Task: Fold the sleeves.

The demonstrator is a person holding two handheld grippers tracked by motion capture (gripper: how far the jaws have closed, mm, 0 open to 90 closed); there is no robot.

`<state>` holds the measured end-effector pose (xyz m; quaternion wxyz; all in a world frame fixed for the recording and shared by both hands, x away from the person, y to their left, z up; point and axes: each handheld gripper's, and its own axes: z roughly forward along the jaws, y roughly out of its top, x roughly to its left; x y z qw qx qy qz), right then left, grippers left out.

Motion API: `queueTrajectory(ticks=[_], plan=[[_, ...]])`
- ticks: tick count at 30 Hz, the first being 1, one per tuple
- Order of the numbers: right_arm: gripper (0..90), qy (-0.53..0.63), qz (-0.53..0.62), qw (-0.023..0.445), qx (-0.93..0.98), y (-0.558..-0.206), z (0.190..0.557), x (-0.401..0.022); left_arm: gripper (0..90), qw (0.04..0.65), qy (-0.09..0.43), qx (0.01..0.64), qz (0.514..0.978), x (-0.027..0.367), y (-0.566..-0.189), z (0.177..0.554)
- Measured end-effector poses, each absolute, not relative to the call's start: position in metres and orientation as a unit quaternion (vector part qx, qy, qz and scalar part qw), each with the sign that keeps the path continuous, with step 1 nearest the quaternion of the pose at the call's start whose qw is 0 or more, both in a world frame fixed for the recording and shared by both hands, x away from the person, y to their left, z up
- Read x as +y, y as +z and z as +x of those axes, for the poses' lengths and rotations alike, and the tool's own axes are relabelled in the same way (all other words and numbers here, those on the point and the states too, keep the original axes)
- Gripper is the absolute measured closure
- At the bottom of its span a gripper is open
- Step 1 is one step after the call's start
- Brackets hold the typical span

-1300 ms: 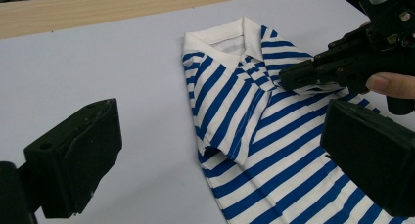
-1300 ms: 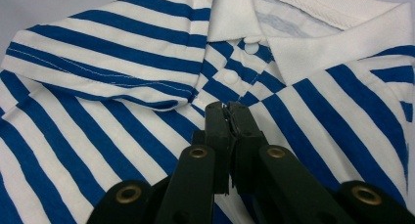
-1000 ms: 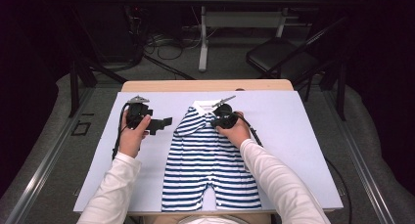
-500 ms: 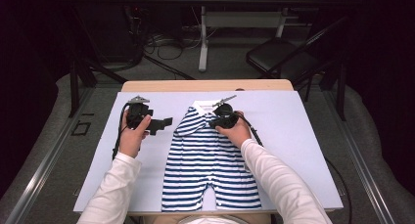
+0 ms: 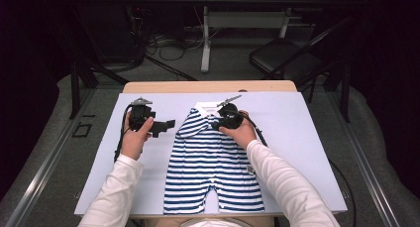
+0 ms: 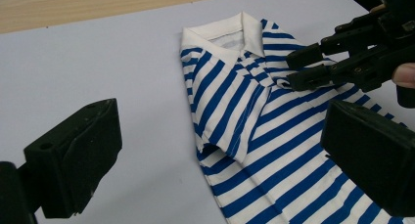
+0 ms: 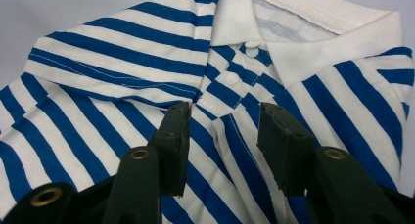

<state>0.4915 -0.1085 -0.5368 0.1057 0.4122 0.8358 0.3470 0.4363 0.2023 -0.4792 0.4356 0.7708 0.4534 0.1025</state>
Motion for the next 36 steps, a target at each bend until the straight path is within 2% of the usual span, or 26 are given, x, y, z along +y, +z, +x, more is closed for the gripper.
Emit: queueTrajectory(ticks=[10,32,36], plan=[[47.4,0.346,0.410,0.102,0.838,-0.534,0.491,-0.112,2.0,0.435,0.103,0.453,0.771,0.202,-0.479,0.436],[41.8,0.356,0.396,0.115,0.838,-0.520,0.487,-0.120,2.0,0.443,0.090,0.455,0.767,0.201,-0.484,0.440],[35.1,0.360,0.402,0.116,0.834,-0.514,0.488,-0.127,1.9,0.449,0.086,0.455,0.764,0.201,-0.485,0.441]])
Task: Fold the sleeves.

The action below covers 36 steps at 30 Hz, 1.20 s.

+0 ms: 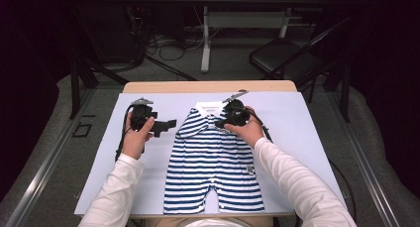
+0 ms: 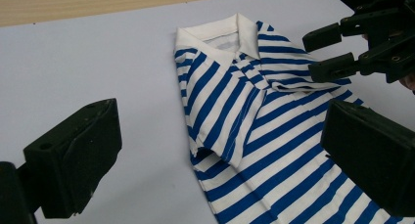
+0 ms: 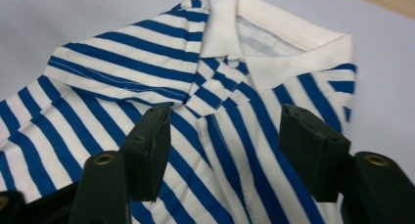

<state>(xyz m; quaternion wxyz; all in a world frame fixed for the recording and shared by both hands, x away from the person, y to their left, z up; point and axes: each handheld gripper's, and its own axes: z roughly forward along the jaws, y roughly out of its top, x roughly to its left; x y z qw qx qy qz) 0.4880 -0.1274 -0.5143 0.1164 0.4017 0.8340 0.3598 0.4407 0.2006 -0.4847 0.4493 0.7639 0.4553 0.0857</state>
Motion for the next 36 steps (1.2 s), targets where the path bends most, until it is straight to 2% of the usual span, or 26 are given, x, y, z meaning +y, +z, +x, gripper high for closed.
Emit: queueTrajectory(ticks=[9,13,18,36], plan=[[15.7,0.370,0.417,0.128,0.821,-0.505,0.491,-0.146,0.5,0.453,0.068,0.463,0.759,0.197,-0.492,0.443],[13.2,0.368,0.428,0.133,0.815,-0.504,0.493,-0.154,0.5,0.450,0.069,0.466,0.759,0.195,-0.495,0.445],[1.5,0.365,0.436,0.123,0.813,-0.503,0.493,-0.159,0.5,0.452,0.065,0.473,0.754,0.193,-0.497,0.446],[0.0,0.362,0.432,0.152,0.812,-0.497,0.491,-0.169,0.5,0.445,0.093,0.466,0.759,0.187,-0.496,0.446]])
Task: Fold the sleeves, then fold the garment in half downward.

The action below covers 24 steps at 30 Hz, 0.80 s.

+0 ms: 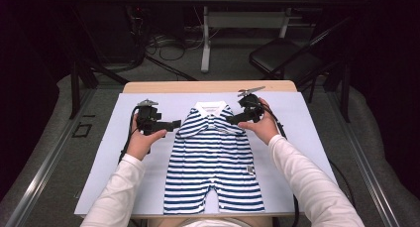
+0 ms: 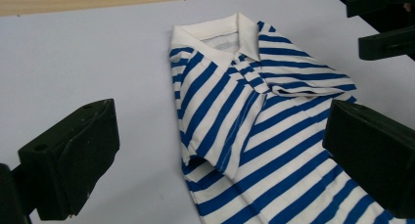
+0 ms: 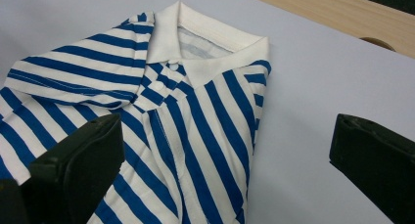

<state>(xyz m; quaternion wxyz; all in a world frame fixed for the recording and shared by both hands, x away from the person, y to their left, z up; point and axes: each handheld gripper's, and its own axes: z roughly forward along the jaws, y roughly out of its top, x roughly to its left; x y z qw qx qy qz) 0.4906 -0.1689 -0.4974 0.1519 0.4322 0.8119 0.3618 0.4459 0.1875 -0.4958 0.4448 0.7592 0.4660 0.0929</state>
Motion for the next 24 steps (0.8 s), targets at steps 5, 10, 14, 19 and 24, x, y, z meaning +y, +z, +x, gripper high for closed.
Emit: queueTrajectory(ticks=[5,10,14,19,24], plan=[[0.0,0.364,0.439,0.153,0.807,-0.497,0.492,-0.174,0.5,0.451,0.096,0.457,0.760,0.187,-0.498,0.449],[0.4,0.365,0.443,0.153,0.805,-0.497,0.494,-0.179,0.6,0.465,0.091,0.448,0.758,0.182,-0.496,0.451],[1.0,0.365,0.445,0.155,0.803,-0.496,0.495,-0.182,0.8,0.458,0.091,0.444,0.765,0.178,-0.493,0.455],[1.2,0.367,0.449,0.157,0.799,-0.494,0.496,-0.185,0.9,0.456,0.093,0.444,0.766,0.176,-0.486,0.463],[1.5,0.366,0.449,0.159,0.799,-0.491,0.497,-0.188,0.9,0.450,0.089,0.442,0.771,0.172,-0.482,0.468]])
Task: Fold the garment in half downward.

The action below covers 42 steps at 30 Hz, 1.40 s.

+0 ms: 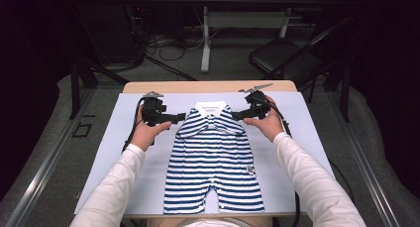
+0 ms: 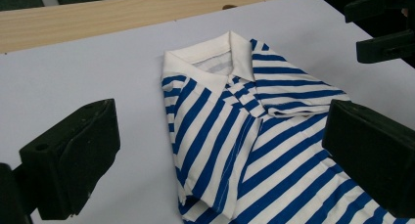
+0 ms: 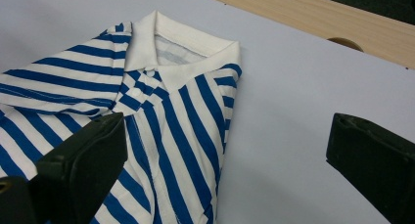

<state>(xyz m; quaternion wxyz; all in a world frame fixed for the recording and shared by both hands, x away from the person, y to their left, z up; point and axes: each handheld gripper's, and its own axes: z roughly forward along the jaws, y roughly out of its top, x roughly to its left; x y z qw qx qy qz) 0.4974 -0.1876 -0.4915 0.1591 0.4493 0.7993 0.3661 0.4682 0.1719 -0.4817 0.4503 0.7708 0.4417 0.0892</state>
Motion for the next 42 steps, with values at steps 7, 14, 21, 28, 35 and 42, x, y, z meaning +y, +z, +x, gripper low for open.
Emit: queueTrajectory(ticks=[7,14,21,28,35,42], plan=[[2.2,0.368,0.451,0.160,0.797,-0.487,0.501,-0.188,1.0,0.439,0.087,0.439,0.780,0.166,-0.478,0.474],[3.3,0.369,0.452,0.159,0.797,-0.485,0.504,-0.186,1.0,0.423,0.090,0.435,0.790,0.160,-0.472,0.480],[3.8,0.368,0.454,0.161,0.796,-0.480,0.508,-0.184,1.0,0.409,0.088,0.440,0.794,0.155,-0.471,0.489],[5.4,0.369,0.454,0.160,0.795,-0.473,0.513,-0.182,3.4,0.397,0.086,0.442,0.800,0.146,-0.473,0.498],[8.6,0.367,0.458,0.161,0.794,-0.473,0.520,-0.177,5.5,0.378,0.095,0.444,0.807,0.140,-0.473,0.509],[9.9,0.363,0.464,0.160,0.792,-0.474,0.528,-0.169,6.8,0.368,0.099,0.451,0.807,0.132,-0.476,0.518]])
